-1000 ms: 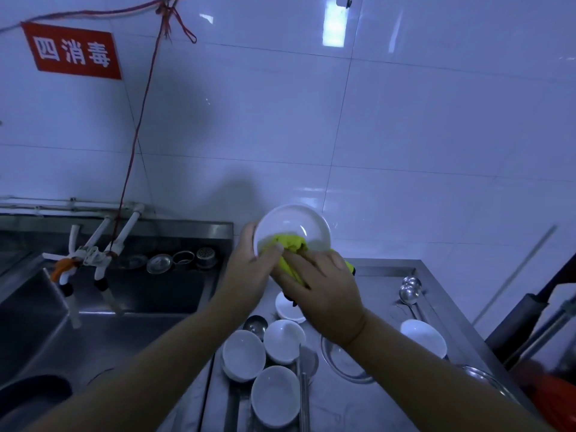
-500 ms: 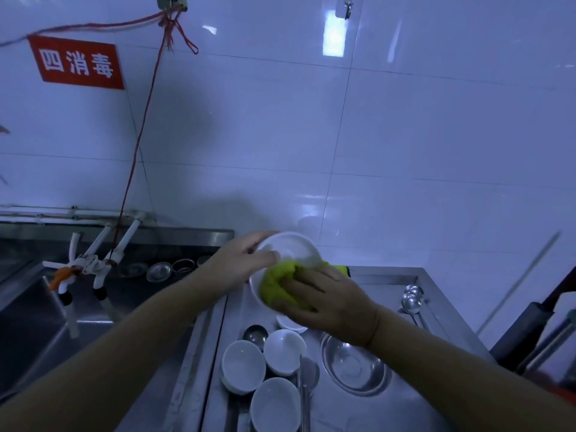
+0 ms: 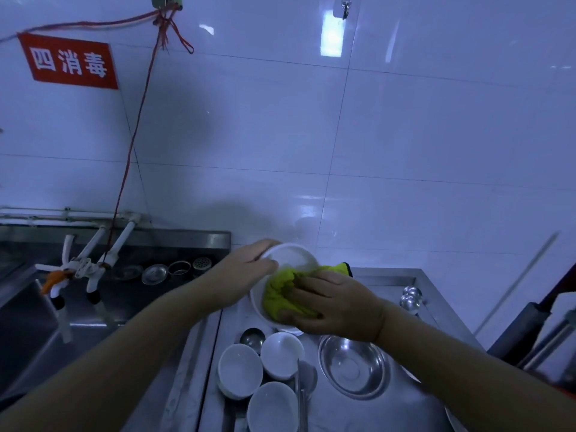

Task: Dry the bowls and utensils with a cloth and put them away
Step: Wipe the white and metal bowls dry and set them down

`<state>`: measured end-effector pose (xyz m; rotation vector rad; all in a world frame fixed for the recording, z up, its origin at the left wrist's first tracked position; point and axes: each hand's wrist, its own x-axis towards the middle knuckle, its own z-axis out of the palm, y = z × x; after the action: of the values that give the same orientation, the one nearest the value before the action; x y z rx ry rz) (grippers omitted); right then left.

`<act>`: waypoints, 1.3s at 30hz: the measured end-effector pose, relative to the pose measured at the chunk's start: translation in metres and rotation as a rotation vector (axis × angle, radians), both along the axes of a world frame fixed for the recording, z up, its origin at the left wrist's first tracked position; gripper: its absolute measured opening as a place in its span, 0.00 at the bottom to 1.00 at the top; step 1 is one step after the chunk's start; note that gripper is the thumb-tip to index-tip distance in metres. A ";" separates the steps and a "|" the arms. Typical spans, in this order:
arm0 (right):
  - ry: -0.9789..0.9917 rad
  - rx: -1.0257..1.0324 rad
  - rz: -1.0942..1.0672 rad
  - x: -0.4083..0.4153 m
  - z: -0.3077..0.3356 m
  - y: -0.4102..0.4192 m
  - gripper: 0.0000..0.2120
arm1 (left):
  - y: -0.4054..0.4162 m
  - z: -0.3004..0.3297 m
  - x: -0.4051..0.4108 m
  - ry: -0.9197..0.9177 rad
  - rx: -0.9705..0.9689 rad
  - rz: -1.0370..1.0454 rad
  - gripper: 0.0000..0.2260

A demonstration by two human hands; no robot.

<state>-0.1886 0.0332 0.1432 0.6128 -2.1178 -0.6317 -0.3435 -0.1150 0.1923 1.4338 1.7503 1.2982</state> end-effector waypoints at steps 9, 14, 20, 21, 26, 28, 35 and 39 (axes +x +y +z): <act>0.225 -0.309 -0.248 -0.021 -0.011 -0.030 0.14 | 0.009 -0.024 0.032 -0.484 0.313 0.292 0.09; 0.015 -0.058 -0.024 -0.008 -0.002 0.001 0.13 | 0.002 -0.010 -0.002 -0.132 -0.003 0.112 0.17; -0.149 -0.070 -0.106 -0.007 -0.003 0.014 0.13 | 0.006 -0.009 -0.020 0.247 -0.168 0.037 0.23; -0.171 -0.079 -0.144 -0.005 -0.003 0.016 0.13 | 0.004 -0.010 -0.019 0.442 -0.115 0.085 0.24; -0.225 -0.211 -0.208 0.003 -0.005 0.013 0.16 | -0.007 -0.019 -0.012 1.319 0.277 -0.011 0.14; -0.230 -0.231 -0.211 0.005 -0.009 0.013 0.15 | -0.003 -0.025 -0.016 1.430 0.270 -0.098 0.12; -0.130 -0.480 -0.175 0.022 -0.009 0.022 0.14 | -0.008 -0.032 -0.009 1.133 0.129 -0.162 0.06; 0.073 -0.940 -0.221 0.035 -0.004 0.016 0.25 | -0.015 -0.037 -0.003 0.151 -0.018 -0.047 0.05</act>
<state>-0.1533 0.0492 0.1396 -0.1673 -2.1247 0.2586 -0.3462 -0.1302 0.1551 1.5892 1.8081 1.1733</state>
